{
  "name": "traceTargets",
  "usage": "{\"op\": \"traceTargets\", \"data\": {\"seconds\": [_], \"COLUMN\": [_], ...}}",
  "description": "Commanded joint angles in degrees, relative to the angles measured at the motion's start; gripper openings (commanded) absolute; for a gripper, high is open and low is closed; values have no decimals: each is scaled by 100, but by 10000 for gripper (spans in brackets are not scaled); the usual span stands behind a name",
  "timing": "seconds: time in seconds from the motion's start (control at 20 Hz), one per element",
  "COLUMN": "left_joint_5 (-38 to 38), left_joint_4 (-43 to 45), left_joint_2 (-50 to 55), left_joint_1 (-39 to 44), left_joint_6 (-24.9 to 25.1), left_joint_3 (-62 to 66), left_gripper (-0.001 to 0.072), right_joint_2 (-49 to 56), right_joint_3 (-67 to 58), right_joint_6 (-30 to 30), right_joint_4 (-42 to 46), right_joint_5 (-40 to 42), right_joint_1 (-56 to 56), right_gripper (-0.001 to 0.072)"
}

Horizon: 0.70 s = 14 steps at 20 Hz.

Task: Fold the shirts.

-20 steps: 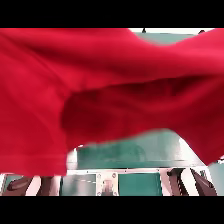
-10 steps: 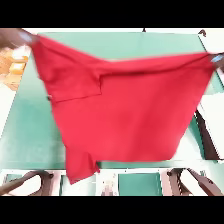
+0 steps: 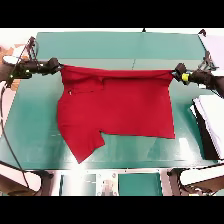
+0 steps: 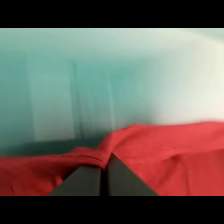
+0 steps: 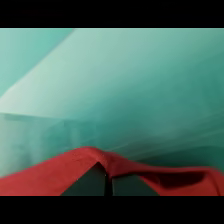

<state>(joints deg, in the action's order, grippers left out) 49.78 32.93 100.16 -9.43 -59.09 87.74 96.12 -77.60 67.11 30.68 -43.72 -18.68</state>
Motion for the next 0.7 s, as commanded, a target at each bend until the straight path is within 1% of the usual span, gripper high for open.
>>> {"op": "traceTargets", "data": {"seconds": [0.0,0.2,0.3,0.4,0.5,0.55,0.65], "left_joint_5": [-466,-391,-131,459,1311,1709,2326], "left_joint_4": [-35,-37,31,542,1403,1768,2236], "left_joint_2": [330,330,345,343,343,343,343], "left_joint_1": [2,2,2,2,2,2,2], "left_joint_6": [-199,-262,-275,-608,-1005,-1121,-1161], "left_joint_3": [562,815,813,813,813,813,813], "left_gripper": [23,23,24,24,24,24,24], "right_joint_2": [992,1084,1104,1117,1117,1115,1115], "right_joint_3": [-1362,-1904,-1902,-1899,-1899,-1899,-1897], "right_joint_6": [291,382,396,732,879,903,901], "right_joint_4": [-155,-151,-4,695,1311,1473,1622], "right_joint_5": [-474,-503,-778,-1440,-2282,-2697,-3327], "right_joint_1": [26,20,-17,-70,-221,-345,-566], "right_gripper": [13,13,13,13,13,13,13]}}
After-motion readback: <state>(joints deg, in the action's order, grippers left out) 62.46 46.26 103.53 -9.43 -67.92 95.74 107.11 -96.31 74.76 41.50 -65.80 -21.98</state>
